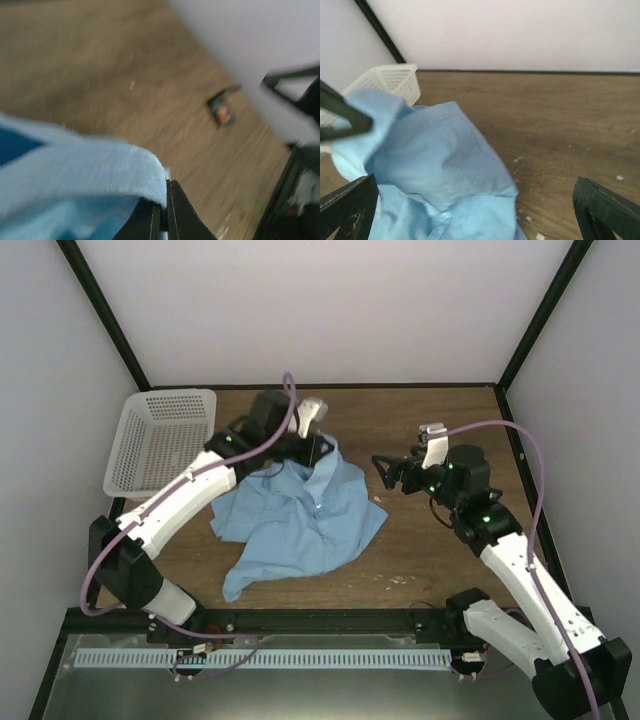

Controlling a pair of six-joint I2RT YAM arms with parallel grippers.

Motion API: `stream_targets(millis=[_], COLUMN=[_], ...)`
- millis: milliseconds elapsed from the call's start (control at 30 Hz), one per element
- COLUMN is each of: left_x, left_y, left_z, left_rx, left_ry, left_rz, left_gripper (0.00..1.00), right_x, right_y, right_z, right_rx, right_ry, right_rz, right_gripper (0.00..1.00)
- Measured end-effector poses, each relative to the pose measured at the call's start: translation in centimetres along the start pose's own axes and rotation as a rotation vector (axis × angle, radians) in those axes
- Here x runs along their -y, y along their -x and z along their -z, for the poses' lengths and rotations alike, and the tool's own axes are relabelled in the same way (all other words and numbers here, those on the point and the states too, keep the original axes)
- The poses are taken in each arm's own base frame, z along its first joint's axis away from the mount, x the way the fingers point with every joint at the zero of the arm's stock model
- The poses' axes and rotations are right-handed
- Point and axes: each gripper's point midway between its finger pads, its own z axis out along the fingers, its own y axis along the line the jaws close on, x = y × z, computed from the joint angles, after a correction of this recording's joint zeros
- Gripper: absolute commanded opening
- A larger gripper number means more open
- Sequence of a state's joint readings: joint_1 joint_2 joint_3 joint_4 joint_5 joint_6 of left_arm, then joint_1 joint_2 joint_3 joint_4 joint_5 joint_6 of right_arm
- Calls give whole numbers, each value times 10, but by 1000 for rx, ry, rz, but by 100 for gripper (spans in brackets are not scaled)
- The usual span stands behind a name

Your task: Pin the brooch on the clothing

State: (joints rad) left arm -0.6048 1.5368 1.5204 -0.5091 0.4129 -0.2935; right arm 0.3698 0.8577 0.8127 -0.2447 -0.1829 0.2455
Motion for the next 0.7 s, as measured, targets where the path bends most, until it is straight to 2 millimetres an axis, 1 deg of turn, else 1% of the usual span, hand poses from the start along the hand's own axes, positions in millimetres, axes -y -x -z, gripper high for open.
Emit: stream_targets(millis=[67, 133, 167, 200, 300, 333, 400, 467, 533, 567, 600, 633, 700], left_x=[-12, -20, -22, -22, -14, -10, -5, -1, 4, 9, 15, 26, 44], left_y=[-49, -77, -87, -93, -95, -95, -104, -123, -149, -167, -183, -201, -220], left_z=[-13, -10, -5, 1, 13, 15, 15, 9, 0, -4, -8, -10, -12], left_rx=[-110, -156, -168, -171, -151, -143, -143, -161, -197, -230, -261, -302, -338], left_ry=[47, 65, 70, 69, 37, 22, -22, -77, -127, -146, -160, -175, -195], left_rz=[-12, -19, -20, -23, -44, -47, -30, 15, 61, 80, 84, 82, 49], left_gripper=[0, 0, 0, 0, 0, 0, 0, 3, 5, 10, 25, 37, 62], right_x=[-3, -9, -12, -14, -18, -19, -19, -19, -18, -18, -17, -17, -15], right_y=[-12, -23, -30, -36, -56, -62, -70, -76, -82, -86, -90, -94, -103], right_z=[-5, -12, -16, -20, -37, -43, -50, -56, -62, -66, -69, -72, -78], right_rx=[-35, -68, -87, -108, -183, -207, -237, -261, -285, -302, -320, -337, -371], right_ry=[35, 82, 109, 134, 188, 201, 211, 220, 225, 227, 228, 228, 226], right_rz=[-5, -11, -17, -24, -63, -80, -105, -133, -157, -168, -180, -191, -212], right_gripper=[100, 100, 100, 100, 100, 100, 100, 100, 100, 100, 100, 100, 100])
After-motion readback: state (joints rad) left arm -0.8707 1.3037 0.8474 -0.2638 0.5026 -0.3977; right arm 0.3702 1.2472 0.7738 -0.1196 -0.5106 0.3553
